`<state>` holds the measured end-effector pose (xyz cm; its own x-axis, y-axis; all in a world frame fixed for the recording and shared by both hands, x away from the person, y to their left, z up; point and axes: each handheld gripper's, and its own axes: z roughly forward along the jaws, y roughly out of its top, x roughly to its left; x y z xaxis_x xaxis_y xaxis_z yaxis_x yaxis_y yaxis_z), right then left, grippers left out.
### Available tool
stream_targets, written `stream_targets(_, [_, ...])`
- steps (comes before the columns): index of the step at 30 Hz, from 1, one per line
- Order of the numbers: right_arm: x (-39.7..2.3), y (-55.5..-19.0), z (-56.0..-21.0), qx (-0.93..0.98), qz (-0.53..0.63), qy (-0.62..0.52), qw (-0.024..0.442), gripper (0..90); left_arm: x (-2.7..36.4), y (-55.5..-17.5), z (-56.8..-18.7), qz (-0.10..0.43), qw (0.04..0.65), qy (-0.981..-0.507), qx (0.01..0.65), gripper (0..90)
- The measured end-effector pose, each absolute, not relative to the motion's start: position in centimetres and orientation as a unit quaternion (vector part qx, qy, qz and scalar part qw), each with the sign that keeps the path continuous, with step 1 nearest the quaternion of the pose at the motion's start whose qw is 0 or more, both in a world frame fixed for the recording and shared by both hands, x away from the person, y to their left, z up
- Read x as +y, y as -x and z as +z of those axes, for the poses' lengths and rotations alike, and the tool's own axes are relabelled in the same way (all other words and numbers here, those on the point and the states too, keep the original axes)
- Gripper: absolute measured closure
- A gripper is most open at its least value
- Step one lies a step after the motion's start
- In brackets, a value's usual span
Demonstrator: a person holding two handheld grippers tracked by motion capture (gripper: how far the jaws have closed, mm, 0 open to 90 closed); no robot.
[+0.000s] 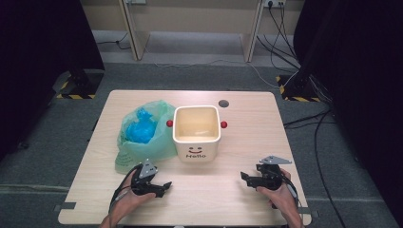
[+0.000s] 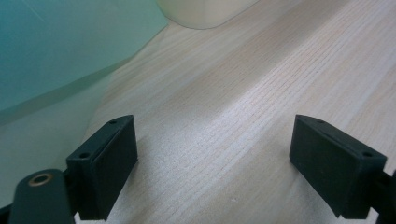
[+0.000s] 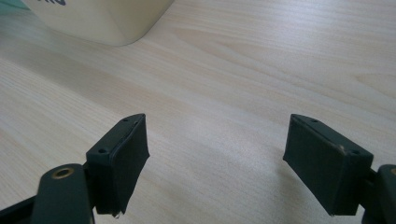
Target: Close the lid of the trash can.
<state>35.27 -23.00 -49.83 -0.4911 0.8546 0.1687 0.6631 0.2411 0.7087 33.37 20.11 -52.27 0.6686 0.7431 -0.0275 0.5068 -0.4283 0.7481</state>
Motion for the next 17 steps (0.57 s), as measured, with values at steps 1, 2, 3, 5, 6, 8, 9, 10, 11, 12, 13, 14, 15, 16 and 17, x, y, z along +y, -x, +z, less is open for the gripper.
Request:
stream_targets(1, [-23.05,-35.2,-49.83,0.776,0.376,-0.49,0.127,21.6,20.11,-33.37,-52.27,0.155,0.38,-0.831,0.376,14.3])
stream_targets(2, [-23.09,-35.14,-49.84,0.775,0.377,-0.491,0.126,21.5,20.11,-33.37,-52.27,0.155,0.38,-0.831,0.376,14.3])
stream_targets(3, [-23.14,-35.09,-49.86,0.775,0.378,-0.491,0.126,21.5,20.11,-33.38,-52.27,0.155,0.38,-0.831,0.376,14.2])
stream_targets(5, [-23.23,-35.03,-49.93,0.774,0.377,-0.492,0.127,21.5,20.11,-33.38,-52.27,0.155,0.38,-0.831,0.376,14.2])
stream_targets(6, [-23.26,-35.01,-49.97,0.774,0.376,-0.493,0.126,21.5,20.11,-33.37,-52.27,0.155,0.38,-0.831,0.376,14.2])
stream_targets(8, [-23.28,-35.02,-50.08,0.775,0.375,-0.494,0.124,21.5,20.11,-33.37,-52.27,0.155,0.38,-0.831,0.376,14.2])
stream_targets(9, [-23.26,-35.02,-50.11,0.774,0.375,-0.495,0.124,21.5,20.11,-33.38,-52.27,0.155,0.38,-0.831,0.376,14.2])
stream_targets(10, [-23.24,-35.03,-50.12,0.774,0.375,-0.495,0.124,21.5,20.11,-33.37,-52.27,0.155,0.38,-0.831,0.376,14.2])
stream_targets(11, [-23.23,-35.03,-50.12,0.774,0.375,-0.495,0.124,21.5,20.11,-33.38,-52.27,0.155,0.38,-0.831,0.376,14.2])
stream_targets(12, [-23.22,-35.02,-50.11,0.774,0.375,-0.495,0.124,21.5,20.11,-33.37,-52.27,0.155,0.38,-0.831,0.376,14.2])
stream_targets(13, [-23.22,-35.02,-50.1,0.773,0.376,-0.496,0.124,21.5,20.1,-33.37,-52.27,0.155,0.38,-0.831,0.376,14.2])
stream_targets(14, [-23.23,-35.03,-50.1,0.773,0.376,-0.496,0.124,21.5,20.11,-33.38,-52.27,0.155,0.38,-0.831,0.376,14.2])
stream_targets(15, [-23.25,-35.04,-50.12,0.772,0.376,-0.496,0.124,21.4,20.1,-33.37,-52.27,0.155,0.38,-0.831,0.376,14.2])
stream_targets(16, [-23.27,-35.04,-50.13,0.772,0.376,-0.497,0.124,21.4,20.1,-33.37,-52.27,0.155,0.38,-0.831,0.376,14.2])
stream_targets(17, [-23.29,-35.06,-50.15,0.772,0.376,-0.497,0.123,21.4,20.1,-33.37,-52.27,0.155,0.38,-0.831,0.376,14.2])
